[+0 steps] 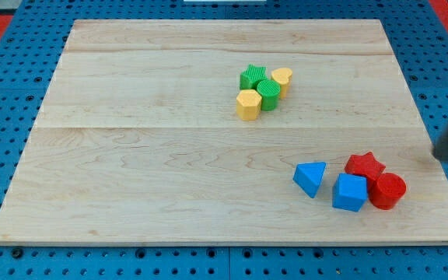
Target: Push the red blocks towards the group of blocks
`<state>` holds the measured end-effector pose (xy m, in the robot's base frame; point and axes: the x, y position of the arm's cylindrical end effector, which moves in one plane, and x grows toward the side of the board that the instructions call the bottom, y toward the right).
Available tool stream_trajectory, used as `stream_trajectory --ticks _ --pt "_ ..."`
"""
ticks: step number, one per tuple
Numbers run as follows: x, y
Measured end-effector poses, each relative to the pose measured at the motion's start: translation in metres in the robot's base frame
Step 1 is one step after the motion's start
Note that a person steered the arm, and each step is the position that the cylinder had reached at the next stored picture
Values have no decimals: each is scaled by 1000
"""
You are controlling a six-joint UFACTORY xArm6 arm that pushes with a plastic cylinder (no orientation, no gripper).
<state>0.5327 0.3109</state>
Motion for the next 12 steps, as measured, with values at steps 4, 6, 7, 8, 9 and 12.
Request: stream_trajectory --ticks 4,6,7,8,9,12 --pt "-22 -169" --pt "-50 -165" --pt "-33 -133" --pt "-56 -142" --pt "-84 -162" --pt "-89 -123"
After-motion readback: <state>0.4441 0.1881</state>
